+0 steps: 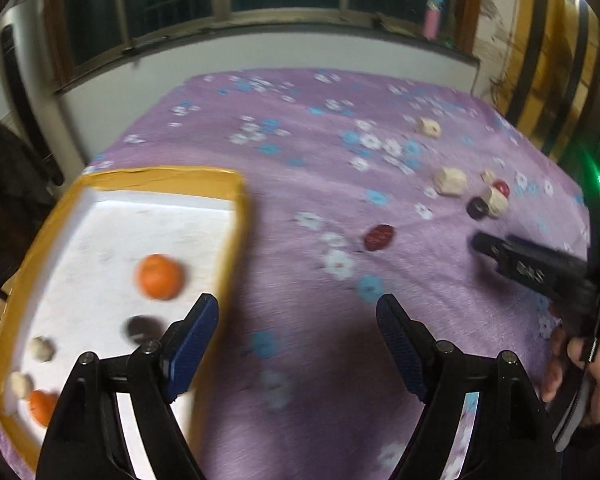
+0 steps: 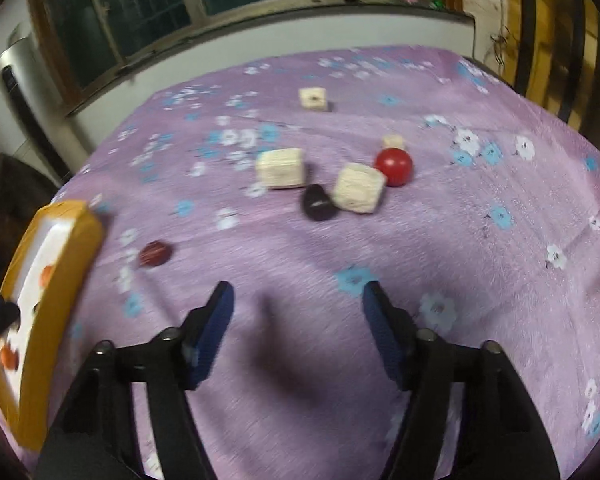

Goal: Organize fruits
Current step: 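Open the right tool to drop the plum while the left tool releases the cube in the tray, then grasp the red date with the left tool while the right tool reaches toward another dark plum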

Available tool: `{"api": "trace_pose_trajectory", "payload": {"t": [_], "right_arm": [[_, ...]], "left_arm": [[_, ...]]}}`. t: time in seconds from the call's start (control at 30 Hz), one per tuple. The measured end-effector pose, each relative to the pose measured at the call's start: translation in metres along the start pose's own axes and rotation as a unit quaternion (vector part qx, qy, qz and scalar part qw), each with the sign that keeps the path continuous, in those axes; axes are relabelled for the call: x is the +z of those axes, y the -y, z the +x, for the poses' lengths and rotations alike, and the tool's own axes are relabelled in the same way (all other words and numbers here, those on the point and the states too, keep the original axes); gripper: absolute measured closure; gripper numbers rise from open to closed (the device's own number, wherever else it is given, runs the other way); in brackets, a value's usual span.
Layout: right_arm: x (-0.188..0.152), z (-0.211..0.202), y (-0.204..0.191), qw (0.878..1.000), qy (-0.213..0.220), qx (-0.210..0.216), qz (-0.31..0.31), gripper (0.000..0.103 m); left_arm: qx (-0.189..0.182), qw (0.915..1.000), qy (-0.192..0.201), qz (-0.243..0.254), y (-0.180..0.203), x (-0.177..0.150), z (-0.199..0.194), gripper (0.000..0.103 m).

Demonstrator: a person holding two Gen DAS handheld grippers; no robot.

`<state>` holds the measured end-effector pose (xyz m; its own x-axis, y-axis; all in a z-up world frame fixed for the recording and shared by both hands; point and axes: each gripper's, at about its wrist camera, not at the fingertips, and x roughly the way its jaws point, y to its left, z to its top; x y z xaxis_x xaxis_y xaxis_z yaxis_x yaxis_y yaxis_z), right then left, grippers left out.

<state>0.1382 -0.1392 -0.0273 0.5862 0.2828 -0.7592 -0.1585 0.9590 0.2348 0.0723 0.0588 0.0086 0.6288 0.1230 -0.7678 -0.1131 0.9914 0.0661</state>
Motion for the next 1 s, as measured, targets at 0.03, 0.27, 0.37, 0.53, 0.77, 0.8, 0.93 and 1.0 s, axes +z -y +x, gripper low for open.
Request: {"api": "trace_pose_trajectory", "payload": {"t": [0.03, 0.27, 0.37, 0.53, 0.77, 0.8, 0.93, 1.0], "right_arm": [[0.003, 0.004, 0.001, 1.000, -0.003, 0.000, -0.002, 0.041], [0.029, 0.033, -0.003, 1.000, -0.006, -0.018, -0.010, 0.048], [0.037, 0.041, -0.004, 1.000, -0.004, -0.026, -0.013, 0.053], [0.042, 0.044, 0.000, 0.999, 0.003, -0.043, -0.018, 0.079], [0.038, 0.036, 0.010, 1.000, 0.008, -0.012, -0.016, 0.081], [0.036, 0.032, 0.011, 1.000, 0.011, -0.010, -0.017, 0.081], [0.027, 0.012, 0.016, 0.999, 0.024, -0.004, -0.024, 0.081], [0.020, 0.000, 0.020, 0.999, 0.031, -0.002, -0.027, 0.081]], "left_arm": [[-0.001, 1.0000, -0.004, 0.002, 0.007, 0.002, 0.006, 0.022], [-0.001, 0.9999, -0.013, 0.011, 0.030, 0.019, 0.046, 0.024], [-0.001, 0.9996, -0.024, 0.013, 0.034, 0.023, 0.060, 0.041], [-0.005, 0.9997, -0.003, 0.023, 0.044, 0.026, 0.064, 0.056], [-0.019, 0.9986, 0.008, 0.049, 0.054, 0.026, 0.062, 0.083], [-0.023, 0.9986, 0.008, 0.048, 0.053, 0.026, 0.062, 0.083], [-0.036, 0.9983, 0.009, 0.045, 0.050, 0.026, 0.063, 0.083], [-0.038, 0.9982, 0.011, 0.046, 0.050, 0.026, 0.063, 0.083]]}}
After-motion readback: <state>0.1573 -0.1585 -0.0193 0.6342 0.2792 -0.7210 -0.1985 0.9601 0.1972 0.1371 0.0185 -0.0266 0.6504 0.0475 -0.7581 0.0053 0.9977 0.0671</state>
